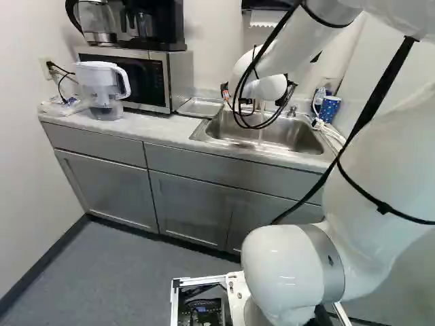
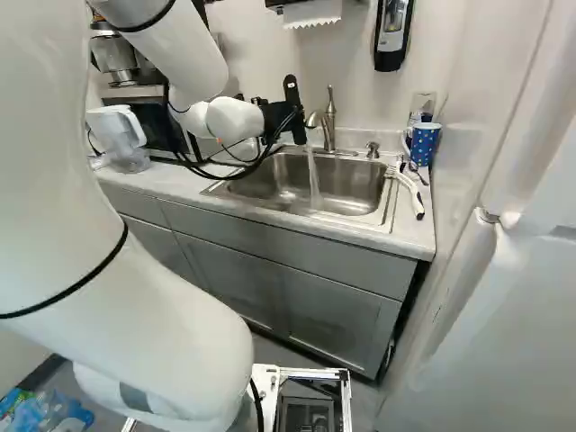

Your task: Rinse the cup and place it in the tray

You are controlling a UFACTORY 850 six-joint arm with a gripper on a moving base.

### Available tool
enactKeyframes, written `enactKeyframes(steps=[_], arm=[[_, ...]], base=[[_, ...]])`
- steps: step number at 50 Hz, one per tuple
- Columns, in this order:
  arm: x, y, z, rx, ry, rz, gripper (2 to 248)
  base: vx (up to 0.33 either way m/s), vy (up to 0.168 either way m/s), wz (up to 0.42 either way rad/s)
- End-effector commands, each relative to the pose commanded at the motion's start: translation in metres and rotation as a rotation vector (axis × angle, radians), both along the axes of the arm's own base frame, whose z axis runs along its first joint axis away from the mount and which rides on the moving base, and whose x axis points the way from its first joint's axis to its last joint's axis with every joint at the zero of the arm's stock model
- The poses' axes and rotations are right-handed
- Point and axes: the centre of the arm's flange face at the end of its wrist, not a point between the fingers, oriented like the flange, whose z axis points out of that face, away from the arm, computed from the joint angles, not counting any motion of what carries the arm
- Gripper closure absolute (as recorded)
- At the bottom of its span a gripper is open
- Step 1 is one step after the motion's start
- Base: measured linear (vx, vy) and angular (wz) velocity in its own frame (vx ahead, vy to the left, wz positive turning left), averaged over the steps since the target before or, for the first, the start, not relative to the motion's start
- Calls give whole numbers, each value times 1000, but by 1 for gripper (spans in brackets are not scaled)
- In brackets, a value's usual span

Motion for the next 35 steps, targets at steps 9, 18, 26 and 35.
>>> enactKeyframes(steps=[9,18,26,35], arm=[[0,0,0,92,-4,-21,128],[0,0,0,184,-8,-43,128],[0,0,0,266,-12,-61,128],[0,0,0,358,-16,-83,128]], base=[[0,0,0],[0,0,0],[0,0,0],[0,0,0]])
